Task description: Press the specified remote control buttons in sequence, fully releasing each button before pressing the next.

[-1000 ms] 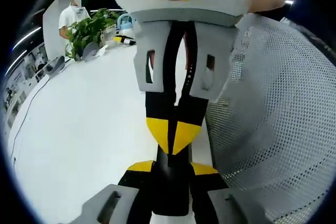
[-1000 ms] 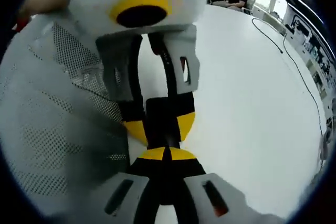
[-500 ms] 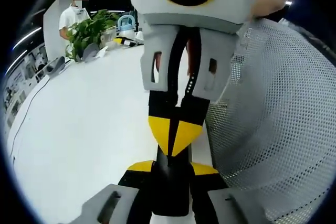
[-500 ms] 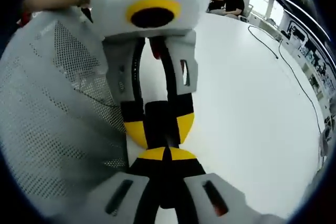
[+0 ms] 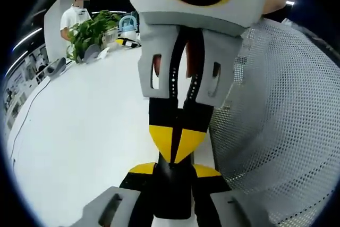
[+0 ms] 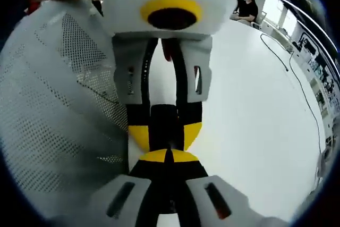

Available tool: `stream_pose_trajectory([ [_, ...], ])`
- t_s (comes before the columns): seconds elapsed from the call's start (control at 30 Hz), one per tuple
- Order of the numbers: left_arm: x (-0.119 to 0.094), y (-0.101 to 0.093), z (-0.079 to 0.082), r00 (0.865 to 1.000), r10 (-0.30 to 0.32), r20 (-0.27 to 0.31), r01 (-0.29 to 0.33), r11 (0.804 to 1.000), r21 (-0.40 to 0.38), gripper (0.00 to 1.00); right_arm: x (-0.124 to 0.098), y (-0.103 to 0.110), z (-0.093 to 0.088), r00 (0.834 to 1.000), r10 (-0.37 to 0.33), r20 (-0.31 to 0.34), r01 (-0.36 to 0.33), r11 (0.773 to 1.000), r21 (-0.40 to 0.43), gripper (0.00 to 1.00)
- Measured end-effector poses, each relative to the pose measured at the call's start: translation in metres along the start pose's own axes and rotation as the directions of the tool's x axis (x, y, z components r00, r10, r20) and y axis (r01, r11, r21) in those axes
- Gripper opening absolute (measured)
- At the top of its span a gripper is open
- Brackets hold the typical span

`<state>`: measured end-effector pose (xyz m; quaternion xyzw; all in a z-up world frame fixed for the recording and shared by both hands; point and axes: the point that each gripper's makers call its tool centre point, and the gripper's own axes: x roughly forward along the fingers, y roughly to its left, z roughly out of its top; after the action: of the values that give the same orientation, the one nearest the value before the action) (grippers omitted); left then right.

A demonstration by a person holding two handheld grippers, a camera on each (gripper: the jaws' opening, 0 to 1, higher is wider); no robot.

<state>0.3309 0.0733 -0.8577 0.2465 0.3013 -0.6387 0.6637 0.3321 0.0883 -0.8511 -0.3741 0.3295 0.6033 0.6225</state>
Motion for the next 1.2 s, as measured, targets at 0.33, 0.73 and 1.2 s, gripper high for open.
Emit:
stream_pose_trajectory([
  [0.33,0.0006,0.0002,-0.0001,1.0,0.003,-0.005,-0.003,1.0,0.006,0.26,-0.0022,-0.0026,-0.0017,0.997,-0.01,0.071,-0.002,0.986,0.164,0.0],
  [0.73,0.0003,0.0,-0.0002,1.0,0.002,-0.006,-0.002,1.0,0.006,0.26,0.0036,-0.001,0.0068,0.999,-0.007,0.054,0.003,0.997,0.081,0.0],
  [1.2,0.0006,0.0001,-0.0003,1.0,0.002,-0.013,-0.002,1.0,0.015,0.25,0.0016,-0.0036,0.006,0.994,-0.009,0.106,-0.014,0.977,0.211,0.0],
])
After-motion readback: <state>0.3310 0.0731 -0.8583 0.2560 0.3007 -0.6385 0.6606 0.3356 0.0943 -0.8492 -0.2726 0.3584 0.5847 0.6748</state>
